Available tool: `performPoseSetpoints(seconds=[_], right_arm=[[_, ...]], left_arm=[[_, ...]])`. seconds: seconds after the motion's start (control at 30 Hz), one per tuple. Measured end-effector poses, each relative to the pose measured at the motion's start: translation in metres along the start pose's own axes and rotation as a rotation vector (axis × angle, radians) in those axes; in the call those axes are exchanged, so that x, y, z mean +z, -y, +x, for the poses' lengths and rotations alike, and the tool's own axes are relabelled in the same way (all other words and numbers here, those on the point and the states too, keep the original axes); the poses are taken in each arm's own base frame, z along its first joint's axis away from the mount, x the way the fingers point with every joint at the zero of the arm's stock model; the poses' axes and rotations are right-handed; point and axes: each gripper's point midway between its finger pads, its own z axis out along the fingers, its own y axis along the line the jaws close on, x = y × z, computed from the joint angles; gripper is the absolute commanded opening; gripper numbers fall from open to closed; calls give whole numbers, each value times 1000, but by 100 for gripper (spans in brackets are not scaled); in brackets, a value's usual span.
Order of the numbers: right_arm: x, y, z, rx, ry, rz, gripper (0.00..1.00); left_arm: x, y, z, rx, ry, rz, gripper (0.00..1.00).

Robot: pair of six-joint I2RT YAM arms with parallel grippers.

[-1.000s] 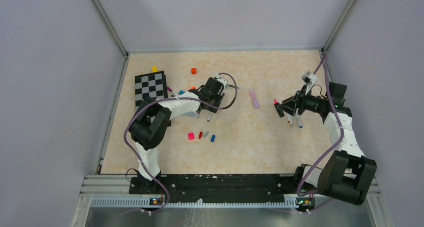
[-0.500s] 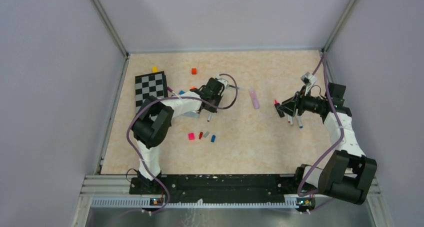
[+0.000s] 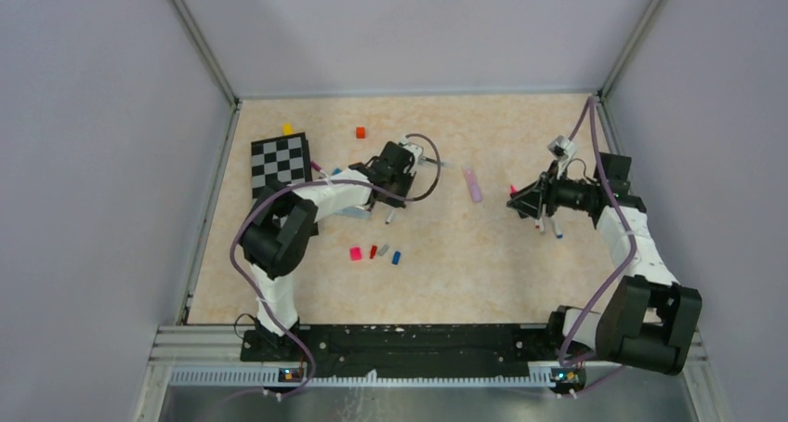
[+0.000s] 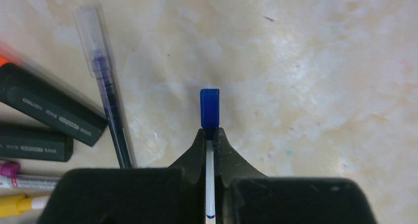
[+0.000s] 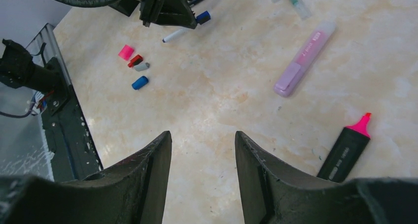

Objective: Open the pen caps
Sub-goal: Pick up the pen from the center of the board.

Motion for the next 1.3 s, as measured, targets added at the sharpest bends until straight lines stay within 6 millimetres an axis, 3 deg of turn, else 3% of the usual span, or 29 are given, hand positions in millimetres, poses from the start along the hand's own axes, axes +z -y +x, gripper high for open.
performPoseSetpoints(seconds=[0.1,0.3,0.43,0.57,0.73,0.9,1.03,1.1,1.17,1.23,1.3], right_arm=[[12,-12,5,-8,-26,-60,50],[33,-48,11,-20,-46,-224,59],[46,-70,21,35,-29,-329,68],[56,-90,31,103,-39,-396,69],[65,-107,22,132,-37,-439,69],[72,-116,20,181,-51,-459,67],[75,-125,20,205,-68,-481,64],[77,-128,20,212,-73,-489,61],[78,-130,21,220,-77,-492,51],[80,-131,21,218,-78,-493,35],[81,-130,23,219,-81,-491,7]], left_arm=[[-22,15,-10,-47,77,90,0],[-112,62,-56,-212,431,414,0],[-153,94,-62,-299,591,603,0],[-165,135,-43,-345,621,724,0],[-187,166,-45,-371,714,796,0],[-204,174,-61,-419,827,809,0],[-203,175,-63,-444,853,792,0],[-202,175,-64,-452,860,784,0],[-199,177,-62,-455,857,778,0],[-198,178,-62,-458,861,776,0],[-199,180,-62,-460,864,777,0]])
